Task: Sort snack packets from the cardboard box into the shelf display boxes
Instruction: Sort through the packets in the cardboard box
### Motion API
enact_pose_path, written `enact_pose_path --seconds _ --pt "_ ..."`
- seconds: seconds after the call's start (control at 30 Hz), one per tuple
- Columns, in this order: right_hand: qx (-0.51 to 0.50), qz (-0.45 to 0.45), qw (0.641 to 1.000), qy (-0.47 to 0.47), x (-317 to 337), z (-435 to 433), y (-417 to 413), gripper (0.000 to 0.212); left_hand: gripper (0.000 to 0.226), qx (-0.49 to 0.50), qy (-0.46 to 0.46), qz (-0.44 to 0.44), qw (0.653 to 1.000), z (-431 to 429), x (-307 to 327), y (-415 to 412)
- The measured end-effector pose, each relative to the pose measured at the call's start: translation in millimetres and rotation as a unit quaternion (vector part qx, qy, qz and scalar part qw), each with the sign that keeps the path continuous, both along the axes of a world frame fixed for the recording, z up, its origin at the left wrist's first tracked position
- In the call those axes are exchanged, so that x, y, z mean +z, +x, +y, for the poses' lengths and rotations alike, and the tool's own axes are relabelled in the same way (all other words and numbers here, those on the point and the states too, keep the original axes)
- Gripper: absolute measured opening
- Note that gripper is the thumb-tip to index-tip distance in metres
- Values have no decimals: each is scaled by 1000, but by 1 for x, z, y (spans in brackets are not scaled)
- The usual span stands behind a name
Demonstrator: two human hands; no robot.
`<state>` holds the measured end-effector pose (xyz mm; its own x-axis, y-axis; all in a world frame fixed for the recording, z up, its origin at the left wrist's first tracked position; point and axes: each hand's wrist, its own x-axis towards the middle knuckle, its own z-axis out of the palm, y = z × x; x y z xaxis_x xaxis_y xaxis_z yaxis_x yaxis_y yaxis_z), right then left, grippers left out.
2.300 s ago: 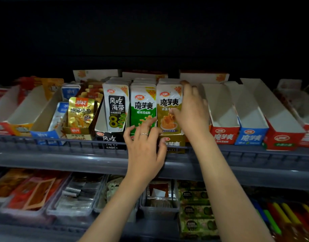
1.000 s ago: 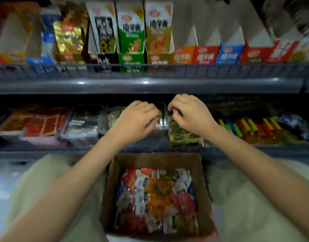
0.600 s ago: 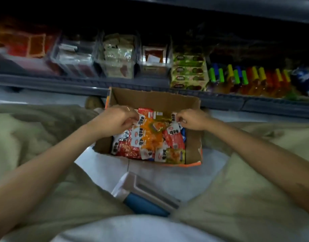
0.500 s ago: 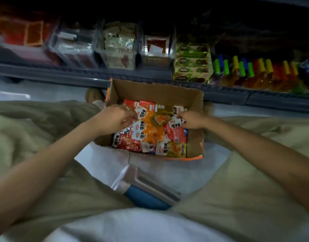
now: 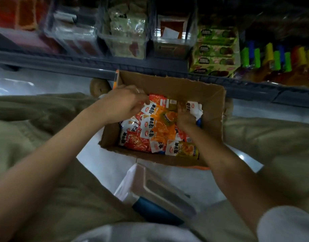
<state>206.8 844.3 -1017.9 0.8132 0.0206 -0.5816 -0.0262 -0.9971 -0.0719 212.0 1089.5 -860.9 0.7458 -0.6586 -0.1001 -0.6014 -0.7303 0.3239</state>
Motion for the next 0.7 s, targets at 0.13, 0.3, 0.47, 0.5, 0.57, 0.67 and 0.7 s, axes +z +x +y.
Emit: enact_pose_path --seconds 0.13,0.3,0.47,0.5,0.57,0.67,0.7 --pt "107 -82 991 -21 -12 -5 -2 60 26 5 8 3 1000 2 -2 5" --pt "198 -95 975 -14 -20 -19 -8 49 31 -1 62 51 997 -7 -13 0" --pt "135 -97 984 70 -3 -29 -6 45 31 7 71 83 994 -14 -13 -8" --pt "101 -116 983 103 4 -30 -2 42 33 16 70 94 993 -15 -14 -10" --pt "58 -142 973 175 20 -29 7 31 40 36 62 123 990 -18 -18 -13" --pt "73 -103 957 260 53 -17 20 20 61 94 8 201 975 -21 -25 -18" --pt "81 -91 951 284 65 -10 23 19 67 115 -20 230 966 -23 -27 -20"
